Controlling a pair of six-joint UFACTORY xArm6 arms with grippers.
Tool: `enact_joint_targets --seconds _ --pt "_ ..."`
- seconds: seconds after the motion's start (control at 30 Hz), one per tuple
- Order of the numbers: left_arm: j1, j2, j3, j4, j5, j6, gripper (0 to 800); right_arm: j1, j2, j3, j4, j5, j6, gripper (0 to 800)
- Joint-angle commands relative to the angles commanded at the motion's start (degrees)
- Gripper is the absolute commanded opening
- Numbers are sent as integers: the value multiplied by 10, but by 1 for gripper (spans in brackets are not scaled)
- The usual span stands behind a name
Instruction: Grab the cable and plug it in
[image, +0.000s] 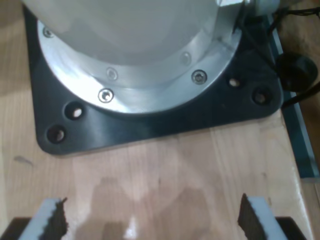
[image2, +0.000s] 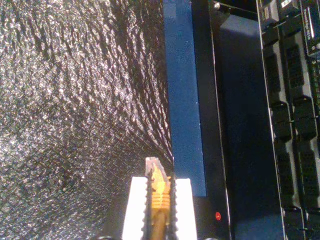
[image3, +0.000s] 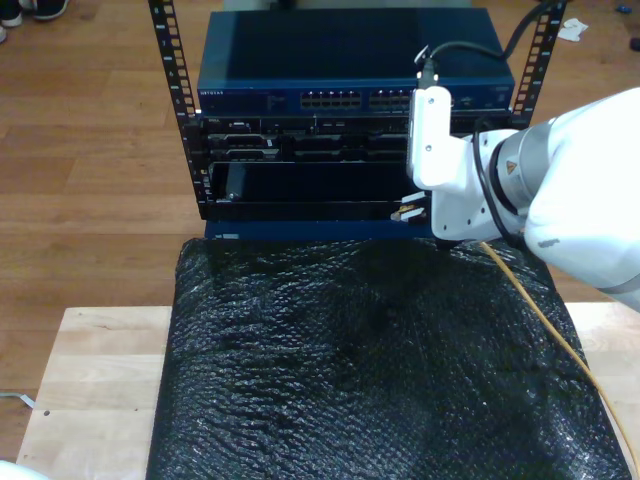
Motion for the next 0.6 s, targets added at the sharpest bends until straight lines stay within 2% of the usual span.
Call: enact_joint_targets --seconds 0.17,0.27,0.47,0.6 --pt "1 0 0 0 0 -1 800 0 33 -29 -20 -1 3 0" --pt "1 0 0 0 0 -1 800 3 50 -40 -23 -38 1 0" --pt "1 0 0 0 0 -1 800 22 64 -24 -36 -136 1 0" --pt "1 0 0 1 0 -1 800 25 67 -1 -72 -200 0 0"
